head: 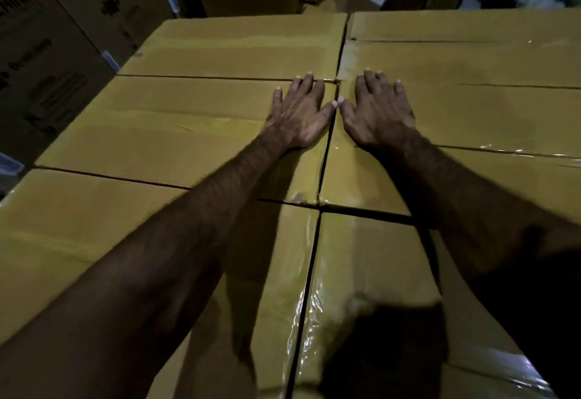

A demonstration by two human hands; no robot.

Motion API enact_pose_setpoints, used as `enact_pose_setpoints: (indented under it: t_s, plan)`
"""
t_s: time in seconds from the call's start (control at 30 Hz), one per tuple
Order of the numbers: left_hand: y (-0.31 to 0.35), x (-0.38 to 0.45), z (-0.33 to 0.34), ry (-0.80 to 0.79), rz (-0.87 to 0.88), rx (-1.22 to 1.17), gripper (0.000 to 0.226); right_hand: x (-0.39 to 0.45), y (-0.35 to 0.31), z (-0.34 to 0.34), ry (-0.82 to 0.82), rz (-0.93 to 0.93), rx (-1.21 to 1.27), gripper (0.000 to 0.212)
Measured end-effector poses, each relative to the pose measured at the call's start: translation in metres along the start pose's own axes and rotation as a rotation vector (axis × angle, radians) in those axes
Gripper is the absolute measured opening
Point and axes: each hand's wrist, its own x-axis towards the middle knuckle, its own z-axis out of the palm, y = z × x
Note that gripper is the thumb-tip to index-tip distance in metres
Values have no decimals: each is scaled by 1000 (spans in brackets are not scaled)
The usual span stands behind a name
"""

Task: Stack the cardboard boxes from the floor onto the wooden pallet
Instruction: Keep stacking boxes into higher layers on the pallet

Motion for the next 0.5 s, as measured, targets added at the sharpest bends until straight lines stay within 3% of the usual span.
enact_pose_setpoints:
  t_s: [0.5]
  plan:
    - [6,8,5,5,-1,-52,66,-1,-4,1,-25,2,-16,75]
